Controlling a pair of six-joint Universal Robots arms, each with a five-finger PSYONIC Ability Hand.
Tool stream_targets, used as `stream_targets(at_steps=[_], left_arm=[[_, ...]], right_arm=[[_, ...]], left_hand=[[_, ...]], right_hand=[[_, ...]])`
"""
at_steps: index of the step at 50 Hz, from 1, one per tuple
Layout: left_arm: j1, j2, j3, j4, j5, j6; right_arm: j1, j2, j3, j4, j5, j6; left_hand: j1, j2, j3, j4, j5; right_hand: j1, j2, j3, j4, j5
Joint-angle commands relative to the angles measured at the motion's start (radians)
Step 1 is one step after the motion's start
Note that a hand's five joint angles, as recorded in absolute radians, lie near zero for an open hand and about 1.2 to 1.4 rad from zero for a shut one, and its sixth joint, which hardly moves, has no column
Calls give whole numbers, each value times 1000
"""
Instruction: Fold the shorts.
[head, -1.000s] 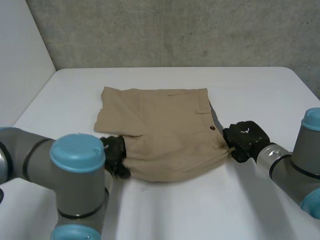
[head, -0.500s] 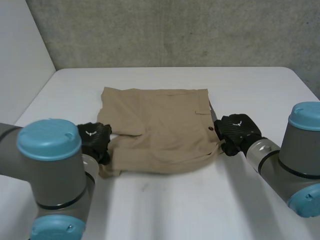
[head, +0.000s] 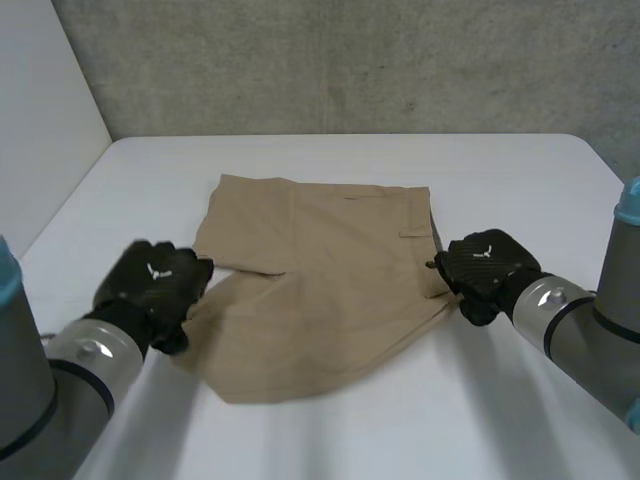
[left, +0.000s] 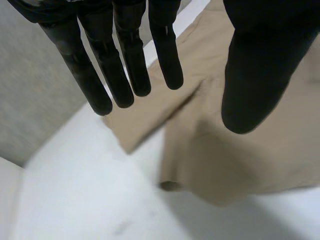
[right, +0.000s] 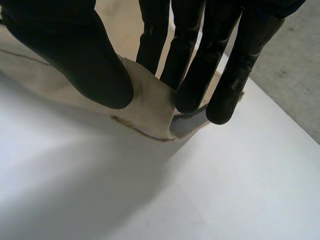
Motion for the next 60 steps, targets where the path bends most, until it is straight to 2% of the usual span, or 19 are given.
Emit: stream_targets(at_steps=[1, 5, 7, 10, 20, 23, 34, 39, 43, 49, 60], left_arm=[[-62, -78, -40, 4, 6, -317], [-128, -96, -68, -10, 9, -348], [-128, -99, -83, -8, 9, -349], [-125, -109, -93, -7, 9, -352], [-80, -233, -64, 47, 12, -351], [-40, -253, -59, 97, 9, -348], [-10, -319, -10, 166, 4, -343], [-4, -366, 35, 171, -17, -343], [5, -395, 68, 189, -42, -343], [11, -408, 85, 260, -57, -341], [46, -406, 78, 344, -57, -253]], right_arm=[[2, 136, -29, -124, 11, 241], [3, 159, -43, -125, 54, 255], [2, 159, -46, -125, 65, 255], [-3, 158, -47, -125, 63, 256], [-1, 155, -40, -125, 60, 258], [-1, 155, -40, -127, 59, 258], [5, 155, -32, -133, 59, 255], [5, 156, -32, -134, 59, 253], [6, 158, -30, -134, 57, 253], [6, 158, -24, -136, 59, 236], [6, 159, -20, -134, 60, 224]], left_hand=[[225, 210, 204, 209, 211], [187, 172, 166, 171, 173], [76, 61, 55, 60, 62], [26, 10, 4, 10, 12], [-180, -195, -201, -196, -194], [-171, -187, -193, -187, -185], [-156, -172, -178, -172, -170], [-110, -125, -131, -126, -124], [34, 19, 13, 18, 20], [140, 125, 119, 124, 126], [386, 371, 365, 370, 372]], right_hand=[[450, 219, 211, 207, 232], [450, 219, 211, 207, 232], [450, 219, 211, 207, 232], [450, 219, 211, 207, 232], [450, 219, 211, 207, 232], [450, 219, 211, 207, 232], [450, 219, 211, 207, 232], [450, 219, 211, 207, 232], [450, 219, 211, 207, 232], [450, 219, 211, 207, 232], [450, 219, 211, 207, 232]])
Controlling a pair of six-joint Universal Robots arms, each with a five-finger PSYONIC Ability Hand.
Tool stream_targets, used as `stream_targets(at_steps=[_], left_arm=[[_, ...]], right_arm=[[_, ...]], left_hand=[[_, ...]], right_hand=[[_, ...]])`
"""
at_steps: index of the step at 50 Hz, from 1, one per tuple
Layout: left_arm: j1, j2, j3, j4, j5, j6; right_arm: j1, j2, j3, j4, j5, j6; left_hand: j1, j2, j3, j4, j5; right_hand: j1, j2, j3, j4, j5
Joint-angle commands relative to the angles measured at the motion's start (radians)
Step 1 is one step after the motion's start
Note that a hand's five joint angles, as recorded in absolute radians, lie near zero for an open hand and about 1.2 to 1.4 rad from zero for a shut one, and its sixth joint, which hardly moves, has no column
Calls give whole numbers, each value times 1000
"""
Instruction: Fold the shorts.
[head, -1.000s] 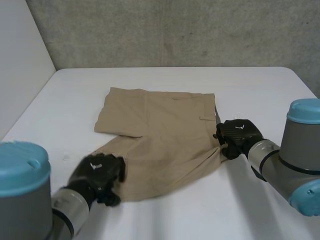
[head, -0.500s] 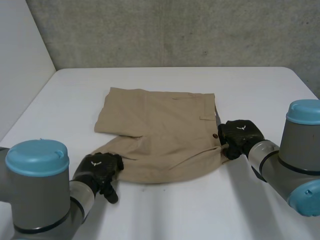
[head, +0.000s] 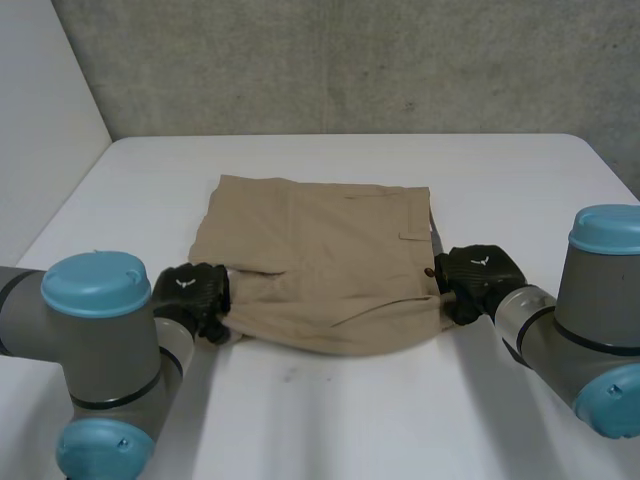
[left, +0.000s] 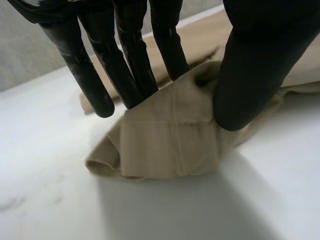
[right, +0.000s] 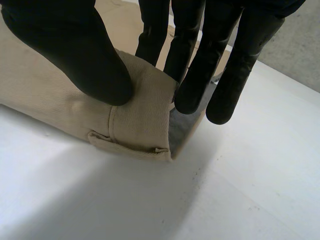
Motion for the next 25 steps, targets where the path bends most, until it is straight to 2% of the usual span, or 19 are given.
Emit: stream_targets(at_steps=[1, 5, 8, 16, 22, 25], left_arm=[[24, 3, -12, 44, 1, 69], [38, 9, -18, 49, 1, 105], [48, 42, -18, 41, 0, 129], [74, 275, -48, -57, 31, 237], [111, 407, -77, -213, 115, 361], [159, 457, -100, -293, 161, 408]], right_arm=[[1, 0, 1, 0, 0, -4], [1, 0, 1, -1, 0, -14], [1, -4, 0, 2, -1, -26], [6, -70, 15, 54, 2, -132], [-11, -185, 43, 164, 0, -268], [-16, -236, 55, 233, -1, -328]], left_hand=[[264, 274, 277, 278, 285], [558, 567, 570, 571, 578], [558, 567, 570, 571, 579], [558, 567, 570, 571, 579], [558, 567, 570, 571, 579], [558, 567, 570, 571, 579]], right_hand=[[440, 219, 211, 207, 232], [440, 219, 211, 207, 232], [440, 219, 211, 207, 232], [440, 219, 211, 207, 232], [440, 219, 211, 207, 232], [440, 219, 211, 207, 232]])
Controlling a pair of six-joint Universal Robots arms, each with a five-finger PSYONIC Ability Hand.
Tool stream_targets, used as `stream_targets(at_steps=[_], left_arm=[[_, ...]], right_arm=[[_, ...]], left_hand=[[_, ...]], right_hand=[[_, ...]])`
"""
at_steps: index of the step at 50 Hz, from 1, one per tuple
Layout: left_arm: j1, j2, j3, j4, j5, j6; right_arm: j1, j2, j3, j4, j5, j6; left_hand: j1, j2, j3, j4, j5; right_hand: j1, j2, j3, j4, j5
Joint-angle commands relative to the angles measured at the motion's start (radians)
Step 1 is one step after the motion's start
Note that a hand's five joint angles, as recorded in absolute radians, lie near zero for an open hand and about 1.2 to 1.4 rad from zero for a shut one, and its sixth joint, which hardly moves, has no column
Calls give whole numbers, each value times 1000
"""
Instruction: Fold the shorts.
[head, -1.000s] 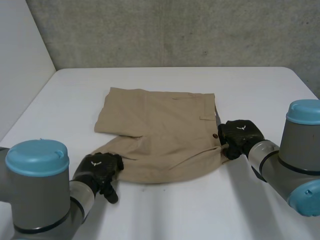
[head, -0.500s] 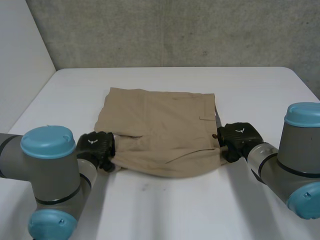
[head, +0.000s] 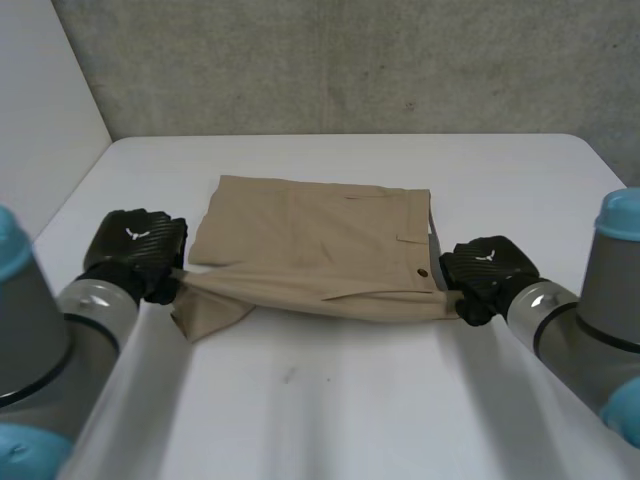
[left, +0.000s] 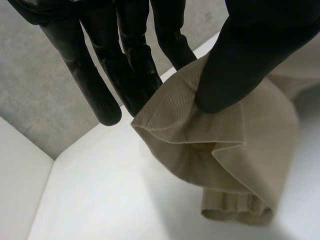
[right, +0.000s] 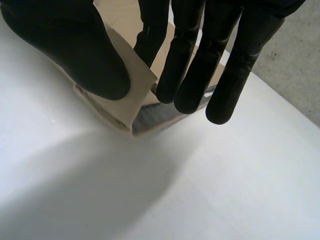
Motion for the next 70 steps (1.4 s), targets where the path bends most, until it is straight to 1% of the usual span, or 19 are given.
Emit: stream_targets(at_steps=[1, 4, 8, 15, 18, 19, 20, 22, 23, 25, 27, 31, 39, 48, 56, 60, 61, 63, 70], left_arm=[[78, 133, -47, -191, 107, 125], [88, 162, -70, -229, 150, 124], [93, 172, -102, -232, 181, 122], [90, 129, -110, -183, 182, 122], [89, 98, -107, -154, 182, 122], [90, 80, -103, -139, 182, 122], [92, 72, -99, -133, 181, 122], [95, 55, -93, -120, 181, 122], [96, 38, -84, -104, 181, 122], [96, 23, -72, -88, 179, 122], [96, 6, -57, -74, 176, 121], [96, -15, -37, -71, 176, 121], [95, -61, 11, -64, 176, 119], [95, -98, 42, -15, 175, 110], [96, -112, 60, -8, 175, 84], [96, -112, 68, -8, 175, 82], [98, -112, 69, -8, 175, 82], [98, -112, 71, -8, 175, 82], [82, -104, 52, -21, 172, 78]], right_arm=[[-15, -129, 31, 151, -5, -149], [-14, -177, 45, 186, -7, -173], [-11, -201, 57, 183, -7, -166], [-14, -186, 82, 131, -86, -59], [-14, -152, 83, 131, -97, -28], [-14, -135, 86, 128, -106, -5], [-12, -128, 92, 123, -106, 9], [-11, -125, 108, 111, -106, 46], [-11, -126, 131, 79, -105, 99], [-6, -128, 151, 40, -103, 141], [-2, -132, 192, -24, -102, 203], [3, -132, 250, -98, -106, 259], [66, -73, 286, -227, -99, 271], [101, -16, 235, -234, -103, 284], [127, 35, 192, -233, -90, 282], [130, 61, 178, -233, -85, 274], [129, 66, 174, -233, -85, 273], [129, 67, 171, -233, -86, 273], [117, 23, 148, -221, -76, 261]], left_hand=[[264, 203, 209, 199, 270], [264, 203, 209, 199, 270], [264, 203, 209, 199, 270], [264, 203, 209, 199, 270], [264, 203, 209, 199, 270], [264, 203, 209, 199, 270], [264, 203, 209, 199, 270], [264, 203, 209, 199, 270], [264, 203, 209, 199, 270], [264, 203, 209, 199, 270], [264, 203, 209, 199, 270], [264, 203, 209, 199, 270], [264, 203, 209, 199, 270], [264, 203, 209, 199, 270], [264, 203, 209, 199, 270], [264, 203, 209, 199, 270], [264, 203, 209, 199, 270], [264, 203, 209, 199, 270], [264, 203, 209, 199, 270]], right_hand=[[440, 219, 211, 207, 224], [440, 219, 211, 207, 224], [440, 219, 211, 207, 224], [440, 219, 211, 207, 224], [440, 219, 211, 207, 224], [183, -39, -47, -51, -34], [29, -192, -200, -204, -188], [-154, -375, -383, -387, -370], [-300, -521, -529, -533, -517], [-377, -599, -607, -611, -594], [-401, -622, -631, -635, -618], [-419, -640, -648, -652, -635], [-369, -590, -598, -602, -586], [-340, -561, -569, -573, -556], [-228, -449, -458, -462, -445], [-55, -277, -285, -289, -272], [155, -67, -75, -79, -62], [399, 178, 170, 166, 182], [440, 219, 211, 207, 224]])
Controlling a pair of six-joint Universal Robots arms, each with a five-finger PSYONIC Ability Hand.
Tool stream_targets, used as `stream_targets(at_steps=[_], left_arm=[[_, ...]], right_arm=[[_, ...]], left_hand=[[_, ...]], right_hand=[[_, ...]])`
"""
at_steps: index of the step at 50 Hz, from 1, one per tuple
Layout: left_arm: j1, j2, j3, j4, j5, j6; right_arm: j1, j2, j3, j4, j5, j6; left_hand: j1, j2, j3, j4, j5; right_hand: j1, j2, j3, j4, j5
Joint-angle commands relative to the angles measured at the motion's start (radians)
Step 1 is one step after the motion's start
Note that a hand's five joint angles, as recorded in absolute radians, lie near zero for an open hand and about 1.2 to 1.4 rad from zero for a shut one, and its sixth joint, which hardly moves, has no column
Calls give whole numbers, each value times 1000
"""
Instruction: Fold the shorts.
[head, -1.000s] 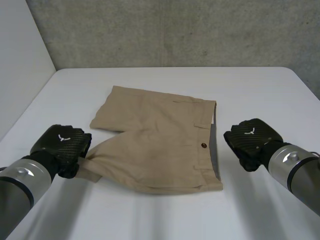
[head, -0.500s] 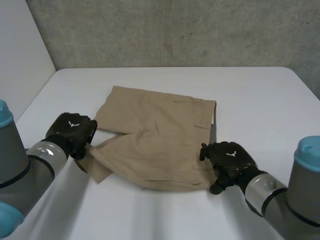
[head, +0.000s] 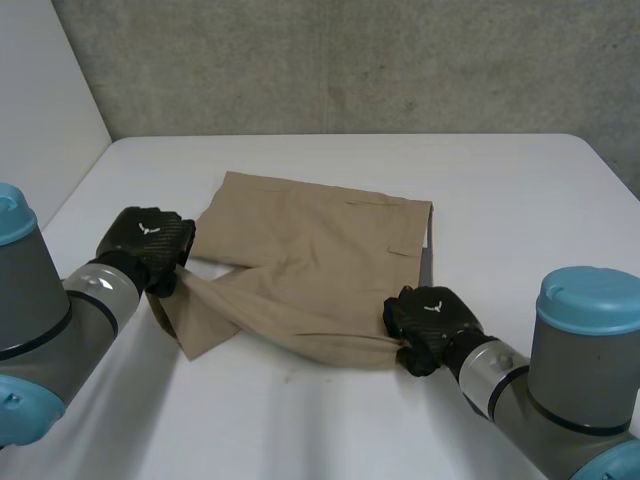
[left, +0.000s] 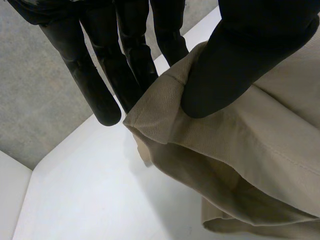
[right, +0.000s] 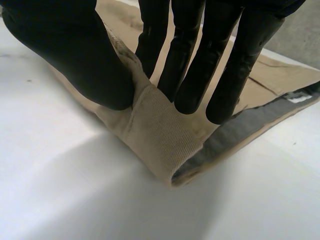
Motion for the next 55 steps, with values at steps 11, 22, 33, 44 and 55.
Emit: stream_targets(at_steps=[11, 22, 33, 44, 55], left_arm=[[-45, 165, -97, -285, 9, 9], [-29, 404, -79, -724, 228, 11], [46, 199, -34, -490, 304, 54], [-40, -241, 381, -181, 120, 74], [-92, -626, 812, -72, 57, 230]], right_arm=[[-13, -209, -109, 438, 13, -331], [-121, -356, -139, 858, -17, -638], [-168, -211, -215, 717, -99, -569], [-145, 50, -471, 500, 56, -434], [-82, 263, -651, 189, 194, -394]], left_hand=[[264, 199, 209, 199, 241], [264, 199, 209, 199, 241], [264, 199, 209, 199, 241], [264, 199, 209, 199, 241], [264, 199, 209, 199, 241]], right_hand=[[441, 217, 219, 211, 244], [441, 217, 219, 211, 244], [441, 217, 219, 211, 244], [441, 217, 219, 211, 244], [441, 217, 219, 211, 244]])
